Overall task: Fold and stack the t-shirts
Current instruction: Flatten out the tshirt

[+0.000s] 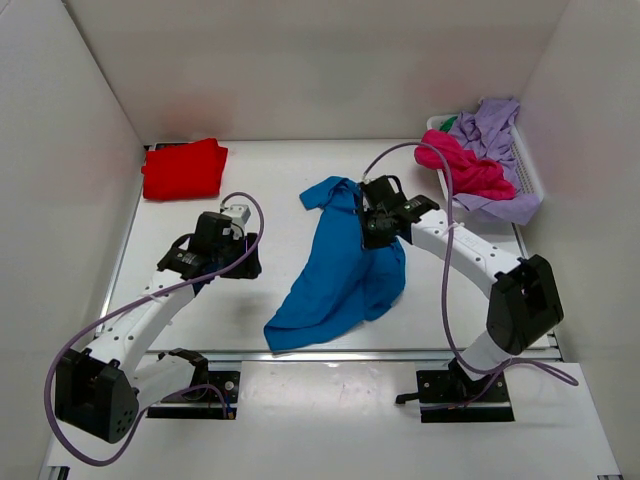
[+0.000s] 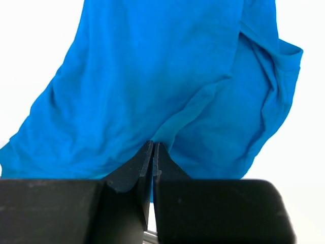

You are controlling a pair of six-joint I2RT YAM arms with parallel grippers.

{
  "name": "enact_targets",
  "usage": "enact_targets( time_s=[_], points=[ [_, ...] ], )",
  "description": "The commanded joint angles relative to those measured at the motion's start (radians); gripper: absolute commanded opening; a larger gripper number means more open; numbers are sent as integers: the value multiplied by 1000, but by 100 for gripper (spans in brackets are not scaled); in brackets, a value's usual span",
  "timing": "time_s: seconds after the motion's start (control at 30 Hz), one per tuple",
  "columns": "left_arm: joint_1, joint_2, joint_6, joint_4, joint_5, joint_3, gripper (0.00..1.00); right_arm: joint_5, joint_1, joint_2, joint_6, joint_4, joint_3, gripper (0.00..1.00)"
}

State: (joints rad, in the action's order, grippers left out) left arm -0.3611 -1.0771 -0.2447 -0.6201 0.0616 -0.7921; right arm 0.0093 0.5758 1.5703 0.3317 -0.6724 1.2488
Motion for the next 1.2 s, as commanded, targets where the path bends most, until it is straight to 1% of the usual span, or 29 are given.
enact_targets(
  time_s=[0.0,0.13,0.2,0.23,0.27,0.3,0.33,0.37,0.43,0.47,0.5,0.53,0.57,0.63,0.67,0.73,0.77,0.83,0.9,0.93,1.0,1.03,1.07,1.1,1.13,1.17],
  points=[
    [13,31,5,11,29,11,68,17,12,45,-3,-50,46,1],
    [28,37,-1,14,18,16,67,2,29,79,-2,-52,112,0],
    [45,55,-2,22,3,14,66,3,39,134,-13,-53,206,0],
    [63,63,-16,20,-3,24,66,-40,44,157,-25,-61,250,0],
    [86,83,-24,16,-9,24,66,-28,70,206,-43,-78,361,0],
    [100,91,-24,7,-3,21,66,-14,91,255,-58,-107,502,0],
    [140,106,-28,5,-3,18,66,-9,111,328,-92,-136,661,0],
    [148,112,-24,2,0,17,66,-9,116,367,-102,-154,748,0],
    [145,131,-28,2,9,7,66,-46,113,572,-128,-219,1164,0],
    [133,137,-34,-10,4,2,66,-73,105,630,-134,-239,1277,0],
    [122,135,-36,-15,-5,-7,67,-112,82,739,-149,-233,1471,0],
    [113,138,-50,-21,-11,-7,67,-112,78,805,-143,-207,1564,7],
    [97,140,-56,-23,0,-10,67,-94,61,792,-132,-178,1525,23],
    [97,134,-47,-50,40,-19,68,-36,42,740,-134,-96,1383,43],
    [94,129,-39,-65,52,-18,69,18,36,731,-138,-99,1358,48],
    [82,117,-19,-92,57,-7,65,93,26,723,-175,-157,1360,55],
    [56,109,-18,-121,37,8,62,168,13,729,-183,-281,1420,56],
    [47,94,-13,-148,38,24,61,204,9,714,-172,-363,1431,54],
    [5,79,-28,-165,35,40,61,227,-7,646,-163,-392,1317,53],
    [-39,63,-37,-173,0,33,61,265,-11,592,-164,-410,1219,52],
    [-56,16,-62,-176,15,21,61,300,-24,466,-140,-414,1004,50],
    [-53,-1,-76,-173,53,31,61,287,-40,432,-137,-406,938,48],
    [-55,-26,-100,-137,101,36,62,258,-57,359,-137,-367,791,48],
    [-62,-64,-122,-109,104,50,62,214,-65,276,-135,-305,632,48],
    [-90,-75,-151,-74,100,50,64,193,-73,236,-132,-274,562,49],
    [-99,-113,-165,-64,84,54,66,155,-85,164,-131,-221,434,48]
  ],
)
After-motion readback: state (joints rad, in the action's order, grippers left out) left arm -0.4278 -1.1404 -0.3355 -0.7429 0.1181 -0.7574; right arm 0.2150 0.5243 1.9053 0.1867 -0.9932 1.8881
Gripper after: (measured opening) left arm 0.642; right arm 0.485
